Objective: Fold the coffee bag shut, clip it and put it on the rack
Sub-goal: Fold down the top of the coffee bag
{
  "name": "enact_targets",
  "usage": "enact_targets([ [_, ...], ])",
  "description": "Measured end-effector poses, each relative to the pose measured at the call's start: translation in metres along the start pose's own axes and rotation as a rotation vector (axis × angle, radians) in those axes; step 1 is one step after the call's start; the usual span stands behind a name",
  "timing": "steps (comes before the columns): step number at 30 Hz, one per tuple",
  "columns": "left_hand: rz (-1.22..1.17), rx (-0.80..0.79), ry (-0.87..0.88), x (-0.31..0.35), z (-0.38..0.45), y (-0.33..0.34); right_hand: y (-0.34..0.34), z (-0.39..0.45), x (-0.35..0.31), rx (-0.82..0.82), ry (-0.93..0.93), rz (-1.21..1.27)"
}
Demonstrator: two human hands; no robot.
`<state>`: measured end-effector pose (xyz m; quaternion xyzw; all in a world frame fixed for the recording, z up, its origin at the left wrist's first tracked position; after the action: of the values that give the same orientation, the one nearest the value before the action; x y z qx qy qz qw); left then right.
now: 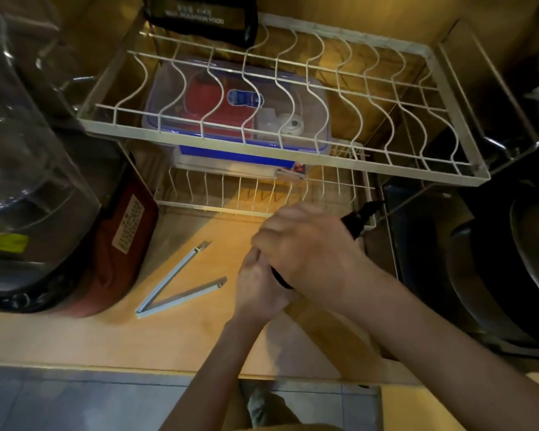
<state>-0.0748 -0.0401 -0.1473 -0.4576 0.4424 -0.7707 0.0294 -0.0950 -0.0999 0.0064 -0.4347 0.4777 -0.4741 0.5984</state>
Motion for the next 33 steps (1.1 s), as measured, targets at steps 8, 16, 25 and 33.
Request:
enact_targets([
  [8,-0.101,-0.001,-0.088,-0.009,0.001,0.011,0.008,0.027,0.008,-0.547,0.118,-0.479],
  [16,-0.213,0.1,-0.016,-0.005,0.001,0.003,0.001,0.015,0.043,-0.498,0.163,-0.381],
  [25,-0.247,0.113,-0.082,-0.014,-0.01,0.0,-0.011,0.011,0.055,-0.34,0.201,-0.27],
  [33,-0.24,0.062,-0.063,-0.017,-0.013,0.005,-0.014,0.013,0.047,-0.417,0.144,-0.255],
])
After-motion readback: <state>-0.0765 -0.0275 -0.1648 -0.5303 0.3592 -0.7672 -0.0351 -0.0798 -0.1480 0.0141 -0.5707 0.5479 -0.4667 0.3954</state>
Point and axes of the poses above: each hand's wrist, its own z-axis towards the middle knuckle, its own y-axis out of the palm, x = y × z, the point moved 2 cm from there along z, towards the middle knuckle, and after that the axes turned 8 degrees about y, right-handed, at the moved point
